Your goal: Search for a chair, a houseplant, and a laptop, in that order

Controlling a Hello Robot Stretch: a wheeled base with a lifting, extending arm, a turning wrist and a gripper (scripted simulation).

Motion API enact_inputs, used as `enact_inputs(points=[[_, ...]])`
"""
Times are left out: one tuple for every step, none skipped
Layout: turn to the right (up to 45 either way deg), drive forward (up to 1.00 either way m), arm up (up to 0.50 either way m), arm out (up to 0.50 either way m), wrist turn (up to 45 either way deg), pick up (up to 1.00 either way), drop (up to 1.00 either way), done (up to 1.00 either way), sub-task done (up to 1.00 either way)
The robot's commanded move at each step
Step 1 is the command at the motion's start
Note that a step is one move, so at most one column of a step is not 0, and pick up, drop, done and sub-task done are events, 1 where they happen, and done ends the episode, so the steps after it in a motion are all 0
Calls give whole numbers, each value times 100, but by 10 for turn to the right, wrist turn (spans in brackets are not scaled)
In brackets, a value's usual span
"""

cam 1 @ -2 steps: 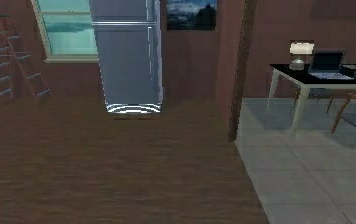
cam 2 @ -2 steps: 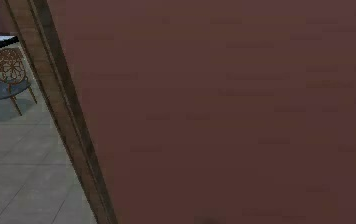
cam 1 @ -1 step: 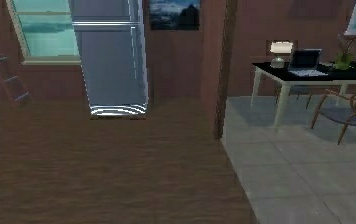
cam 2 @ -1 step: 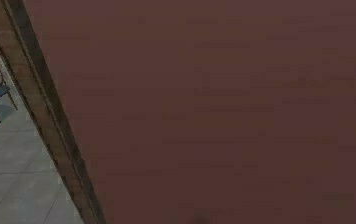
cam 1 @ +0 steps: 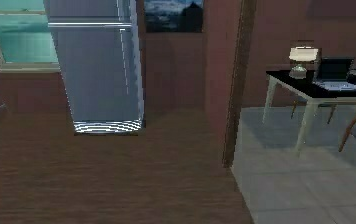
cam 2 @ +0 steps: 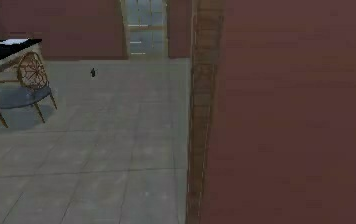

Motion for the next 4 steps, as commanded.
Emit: enact_inputs(points=[[360,0,0,0,0,0,0,0,0],[0,45,0,0,0,0,0,0,0],[180,0,0,0,0,0,0,0,0],[0,100,0,0,0,0,0,0,0]])
